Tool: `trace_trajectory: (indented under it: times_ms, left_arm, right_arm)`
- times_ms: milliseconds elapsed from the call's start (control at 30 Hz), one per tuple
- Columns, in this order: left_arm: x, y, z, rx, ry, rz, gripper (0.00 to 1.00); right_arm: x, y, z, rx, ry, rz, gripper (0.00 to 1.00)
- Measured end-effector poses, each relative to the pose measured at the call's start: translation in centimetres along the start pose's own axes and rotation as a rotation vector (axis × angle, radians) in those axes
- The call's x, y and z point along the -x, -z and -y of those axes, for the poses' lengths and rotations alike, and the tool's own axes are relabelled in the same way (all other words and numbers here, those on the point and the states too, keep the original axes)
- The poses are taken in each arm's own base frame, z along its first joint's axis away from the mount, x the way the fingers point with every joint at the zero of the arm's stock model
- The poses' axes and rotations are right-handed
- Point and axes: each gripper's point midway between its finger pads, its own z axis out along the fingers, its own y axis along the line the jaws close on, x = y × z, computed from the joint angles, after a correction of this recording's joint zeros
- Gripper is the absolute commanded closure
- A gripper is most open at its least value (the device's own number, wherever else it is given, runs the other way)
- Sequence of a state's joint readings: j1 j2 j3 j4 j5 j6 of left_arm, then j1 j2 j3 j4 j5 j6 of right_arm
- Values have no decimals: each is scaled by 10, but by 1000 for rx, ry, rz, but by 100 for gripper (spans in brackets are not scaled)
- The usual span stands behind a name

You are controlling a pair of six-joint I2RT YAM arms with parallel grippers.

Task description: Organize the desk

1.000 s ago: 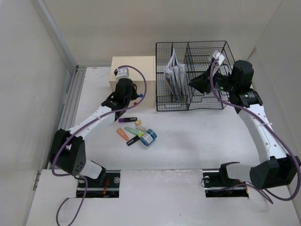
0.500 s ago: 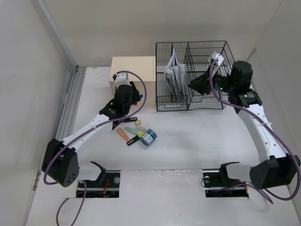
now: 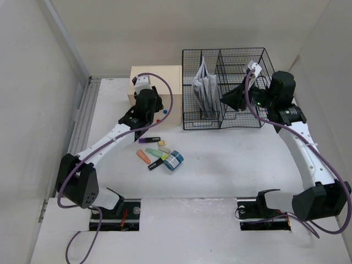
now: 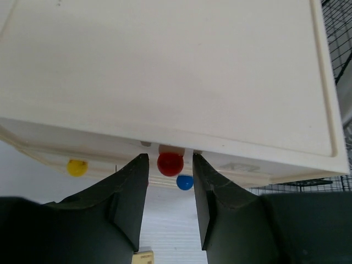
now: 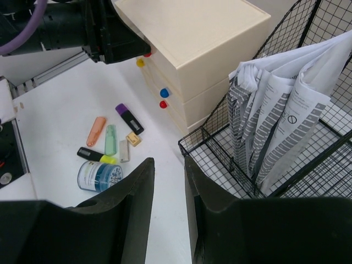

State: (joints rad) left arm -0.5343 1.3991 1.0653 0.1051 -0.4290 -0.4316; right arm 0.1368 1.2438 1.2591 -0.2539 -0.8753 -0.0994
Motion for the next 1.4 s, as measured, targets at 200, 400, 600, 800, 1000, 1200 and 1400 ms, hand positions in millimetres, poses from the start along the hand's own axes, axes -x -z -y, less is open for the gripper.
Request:
trace_trajectory:
  times_ms: [200,400,600,800,1000,1200,1400]
  left_arm:
    - [-13,-6,-7,26,-35,-44,66]
    - [-13,-6,-7,23,-36,-47,86]
    - [-13,-6,-5,17,-38,-47,100]
    - [-19,3,-5,-3,-8,-32,100]
    - [-37,43,-5,-62,43,-15,100]
    - [-48,71,-4,-97,89,-4,68]
    - [-60,92,2,-144,100,-49,12]
  right_arm:
    - [0,0,0,1,0,0,66]
    - [0,0,0,1,0,0,66]
    - [0,0,0,1,0,0,66]
    - [0,0,0,2,-1,0,66]
    - [-10,-2,-3,25,-19,-15,66]
    - [-21,-6,-11,117,6,-33,52]
    - [-59,-16,-19,272,19,-143,44]
